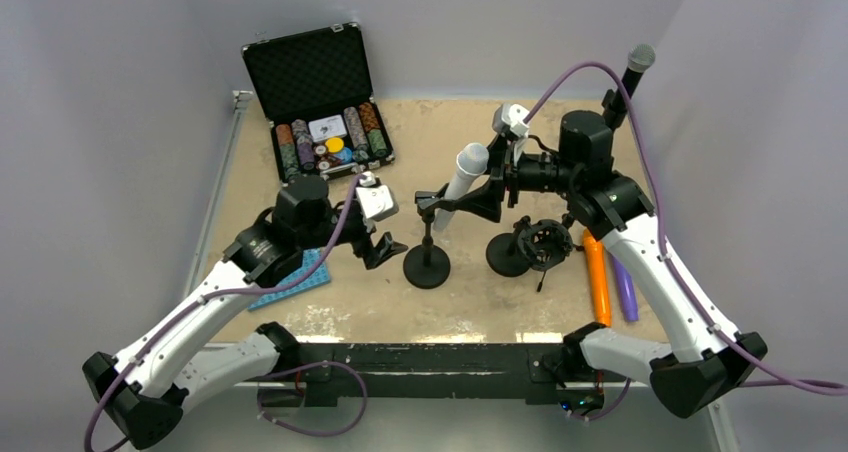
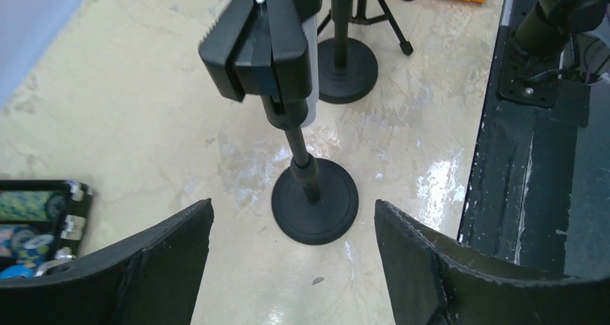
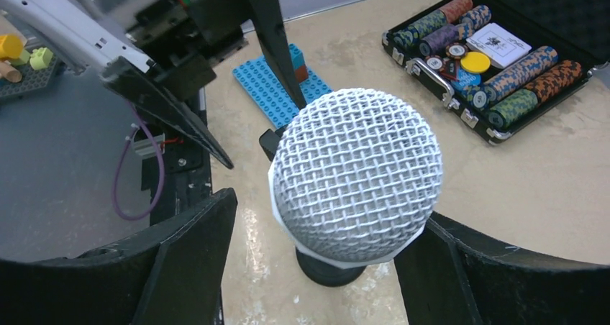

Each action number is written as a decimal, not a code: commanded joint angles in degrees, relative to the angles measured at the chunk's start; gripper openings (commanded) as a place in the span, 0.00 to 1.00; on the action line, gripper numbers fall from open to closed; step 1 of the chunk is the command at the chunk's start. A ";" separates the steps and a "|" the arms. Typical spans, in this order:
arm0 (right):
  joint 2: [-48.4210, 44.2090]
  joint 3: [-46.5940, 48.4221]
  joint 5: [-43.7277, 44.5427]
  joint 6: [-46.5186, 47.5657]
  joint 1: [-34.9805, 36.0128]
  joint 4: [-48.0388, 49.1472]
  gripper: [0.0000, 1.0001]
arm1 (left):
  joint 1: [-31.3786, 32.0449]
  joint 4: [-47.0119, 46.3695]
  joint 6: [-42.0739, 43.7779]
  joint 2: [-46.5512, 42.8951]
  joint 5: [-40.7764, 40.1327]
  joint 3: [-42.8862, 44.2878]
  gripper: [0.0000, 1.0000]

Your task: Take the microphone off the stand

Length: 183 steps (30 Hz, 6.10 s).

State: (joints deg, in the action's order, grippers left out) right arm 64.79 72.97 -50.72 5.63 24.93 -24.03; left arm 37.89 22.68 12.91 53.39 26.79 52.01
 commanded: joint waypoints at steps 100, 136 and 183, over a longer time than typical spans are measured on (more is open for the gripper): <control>1.83 1.03 -4.08 -1.45 0.65 5.77 0.00 | 0.35 20.06 10.25 29.18 17.51 33.60 0.00; -7.10 41.39 27.59 2.02 -24.69 -36.85 0.00 | 0.34 15.34 2.32 24.42 14.00 33.17 1.00; 28.23 -5.60 56.34 19.24 -50.50 -25.02 0.00 | 0.19 16.15 3.16 11.73 2.31 35.66 1.00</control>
State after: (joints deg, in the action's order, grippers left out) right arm 92.77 66.13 5.04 26.24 -25.28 -51.13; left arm 38.02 39.18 14.81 65.12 29.98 88.20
